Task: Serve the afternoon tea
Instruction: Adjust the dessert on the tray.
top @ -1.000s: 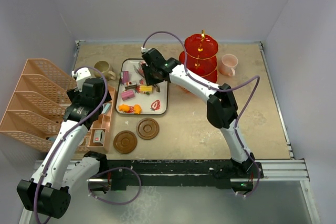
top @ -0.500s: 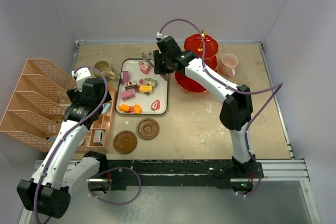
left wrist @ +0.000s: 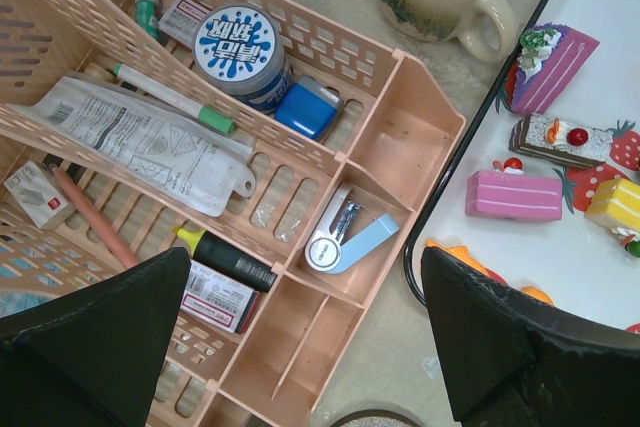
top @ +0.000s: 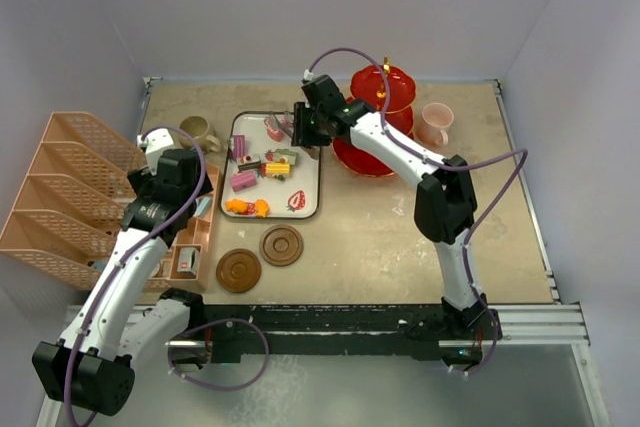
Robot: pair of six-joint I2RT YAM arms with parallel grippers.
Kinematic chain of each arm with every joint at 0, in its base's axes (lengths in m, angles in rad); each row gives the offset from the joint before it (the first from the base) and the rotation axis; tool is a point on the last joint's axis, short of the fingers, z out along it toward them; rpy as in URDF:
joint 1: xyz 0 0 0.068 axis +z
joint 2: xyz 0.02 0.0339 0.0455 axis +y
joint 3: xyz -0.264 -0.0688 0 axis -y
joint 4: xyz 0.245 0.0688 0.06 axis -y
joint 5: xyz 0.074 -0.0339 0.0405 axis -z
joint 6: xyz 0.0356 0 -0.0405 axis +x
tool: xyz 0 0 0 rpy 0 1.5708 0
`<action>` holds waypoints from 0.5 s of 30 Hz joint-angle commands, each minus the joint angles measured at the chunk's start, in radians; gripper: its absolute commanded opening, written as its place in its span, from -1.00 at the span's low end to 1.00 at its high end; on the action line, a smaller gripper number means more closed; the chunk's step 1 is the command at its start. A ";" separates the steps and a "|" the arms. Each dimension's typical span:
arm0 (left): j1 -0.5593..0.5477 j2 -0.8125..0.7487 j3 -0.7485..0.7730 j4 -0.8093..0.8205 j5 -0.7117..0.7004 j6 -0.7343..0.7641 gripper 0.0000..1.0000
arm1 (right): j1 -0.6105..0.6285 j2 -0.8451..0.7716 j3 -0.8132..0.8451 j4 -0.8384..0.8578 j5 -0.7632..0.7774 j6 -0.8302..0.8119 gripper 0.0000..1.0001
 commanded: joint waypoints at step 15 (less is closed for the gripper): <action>-0.004 0.000 0.004 0.039 -0.011 0.016 0.90 | -0.010 0.055 0.069 0.048 -0.042 0.075 -0.08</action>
